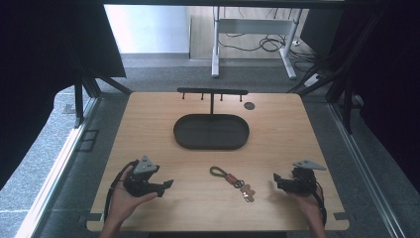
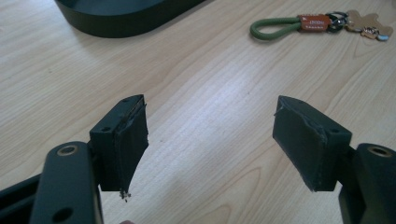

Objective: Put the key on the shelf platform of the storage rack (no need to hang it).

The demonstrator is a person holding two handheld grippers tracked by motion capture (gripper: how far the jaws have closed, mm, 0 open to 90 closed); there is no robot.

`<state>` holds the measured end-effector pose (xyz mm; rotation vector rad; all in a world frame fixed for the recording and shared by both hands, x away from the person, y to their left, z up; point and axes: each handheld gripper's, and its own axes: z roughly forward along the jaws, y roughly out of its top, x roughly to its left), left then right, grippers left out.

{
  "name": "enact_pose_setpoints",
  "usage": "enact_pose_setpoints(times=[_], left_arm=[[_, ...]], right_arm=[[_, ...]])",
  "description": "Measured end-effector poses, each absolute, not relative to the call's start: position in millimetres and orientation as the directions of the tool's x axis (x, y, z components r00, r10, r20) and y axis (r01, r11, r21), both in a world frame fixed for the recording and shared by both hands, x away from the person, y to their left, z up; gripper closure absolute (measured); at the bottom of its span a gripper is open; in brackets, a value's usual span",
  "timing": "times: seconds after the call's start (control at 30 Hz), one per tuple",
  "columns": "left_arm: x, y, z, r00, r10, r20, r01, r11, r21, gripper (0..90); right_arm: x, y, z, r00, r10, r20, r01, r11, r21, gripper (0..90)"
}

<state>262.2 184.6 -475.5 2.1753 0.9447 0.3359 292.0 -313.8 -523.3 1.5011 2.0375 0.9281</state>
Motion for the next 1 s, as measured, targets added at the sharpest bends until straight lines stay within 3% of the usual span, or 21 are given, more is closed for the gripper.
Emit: enact_pose_setpoints(times=[0.87, 1.0], left_arm=[[260.9, 177.0, -477.5, 0.709, 0.704, -0.045, 0.526, -0.484, 0.699, 27.0], [261.7, 178.6, -478.0, 0.707, 0.706, -0.040, 0.526, -0.487, 0.697, 27.0]], right_arm=[[280.7, -318.9, -499.5, -0.407, 0.913, 0.022, 0.598, 0.249, 0.762, 24.5], [279.6, -321.3, -494.8, -0.430, 0.900, 0.074, 0.587, 0.216, 0.780, 26.9]])
